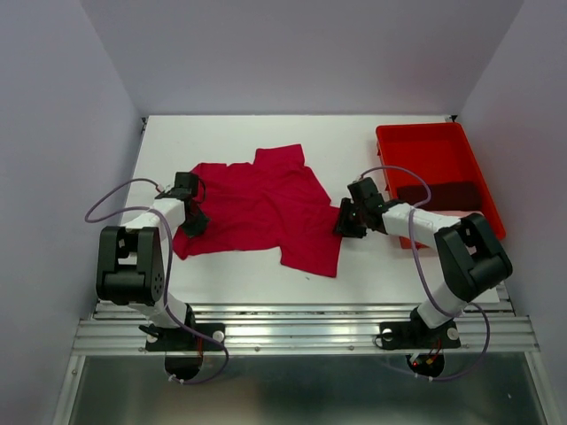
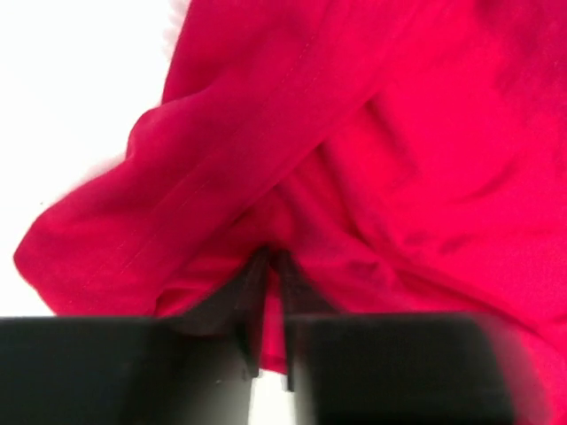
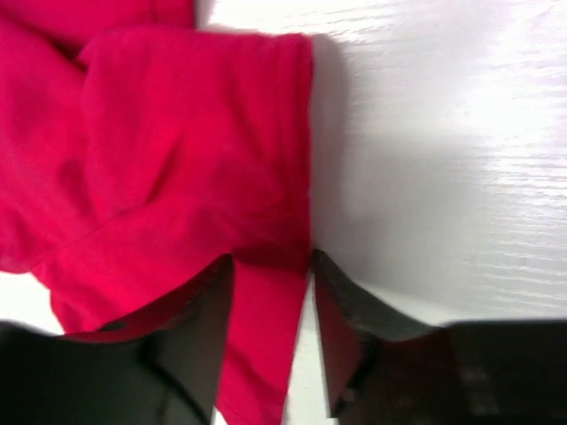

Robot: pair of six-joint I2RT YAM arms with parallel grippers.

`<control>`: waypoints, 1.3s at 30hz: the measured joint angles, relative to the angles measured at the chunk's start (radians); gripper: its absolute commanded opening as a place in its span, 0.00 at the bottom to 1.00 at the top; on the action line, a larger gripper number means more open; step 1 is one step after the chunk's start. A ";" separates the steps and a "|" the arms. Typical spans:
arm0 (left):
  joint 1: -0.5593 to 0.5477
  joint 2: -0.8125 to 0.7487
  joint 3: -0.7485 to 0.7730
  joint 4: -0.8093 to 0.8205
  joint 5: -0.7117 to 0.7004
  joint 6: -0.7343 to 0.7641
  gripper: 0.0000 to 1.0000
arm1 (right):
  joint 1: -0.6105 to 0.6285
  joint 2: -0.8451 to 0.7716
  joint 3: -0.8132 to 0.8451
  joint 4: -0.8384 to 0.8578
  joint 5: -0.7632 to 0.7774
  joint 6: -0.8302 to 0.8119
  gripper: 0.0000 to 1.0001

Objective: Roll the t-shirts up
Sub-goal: Pick up the T-shirt from the center of the board.

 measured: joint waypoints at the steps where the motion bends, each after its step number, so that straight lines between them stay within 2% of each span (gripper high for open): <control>1: 0.000 0.008 0.006 -0.001 0.003 0.000 0.00 | 0.000 0.011 0.006 0.001 0.010 -0.002 0.26; 2: 0.000 0.024 0.019 0.000 0.003 0.001 0.00 | 0.000 0.022 0.018 0.001 0.018 -0.001 0.20; 3: 0.000 0.035 0.027 -0.001 0.005 0.004 0.00 | -0.001 0.040 0.036 0.001 0.026 -0.006 0.09; 6: 0.000 0.088 0.101 -0.006 0.006 0.010 0.00 | -0.016 0.108 0.120 0.005 0.058 -0.018 0.01; 13: 0.000 0.243 0.358 0.009 0.033 0.053 0.00 | -0.152 0.262 0.321 0.011 0.095 -0.047 0.01; 19: 0.000 0.383 0.557 0.019 0.064 0.089 0.00 | -0.177 0.392 0.492 0.004 0.134 -0.090 0.01; 21: 0.000 0.406 0.599 0.002 0.061 0.103 0.00 | -0.177 0.412 0.510 0.003 0.137 -0.097 0.03; 22: 0.000 0.410 0.617 -0.006 0.056 0.111 0.00 | -0.177 0.415 0.511 0.000 0.137 -0.099 0.12; 23: 0.000 0.410 0.629 -0.014 0.051 0.117 0.00 | -0.177 0.415 0.511 -0.005 0.138 -0.099 0.16; 24: 0.000 0.409 0.643 -0.027 0.043 0.128 0.00 | -0.177 0.415 0.511 -0.008 0.138 -0.104 0.25; 26: 0.000 0.397 0.649 -0.038 0.029 0.144 0.00 | -0.177 0.415 0.510 -0.010 0.142 -0.106 0.33; 29: -0.013 0.324 0.605 -0.077 -0.023 0.169 0.11 | -0.177 0.405 0.496 -0.010 0.141 -0.110 0.41; 30: -0.019 0.291 0.579 -0.087 -0.044 0.172 0.26 | -0.177 0.397 0.485 -0.010 0.141 -0.111 0.42; 31: -0.032 0.235 0.537 -0.113 -0.066 0.176 0.35 | -0.177 0.388 0.476 -0.014 0.140 -0.111 0.49; 32: -0.048 0.190 0.507 -0.128 -0.080 0.180 0.54 | -0.177 0.372 0.460 -0.018 0.136 -0.111 0.52; 35: -0.099 0.018 0.370 -0.174 -0.114 0.154 0.79 | -0.177 0.337 0.424 -0.019 0.120 -0.111 0.57; 38: -0.132 -0.119 0.257 -0.218 -0.119 0.125 0.81 | -0.177 0.294 0.391 -0.027 0.106 -0.110 0.58; 39: -0.137 -0.156 0.219 -0.230 -0.118 0.113 0.77 | -0.177 0.277 0.383 -0.031 0.098 -0.110 0.58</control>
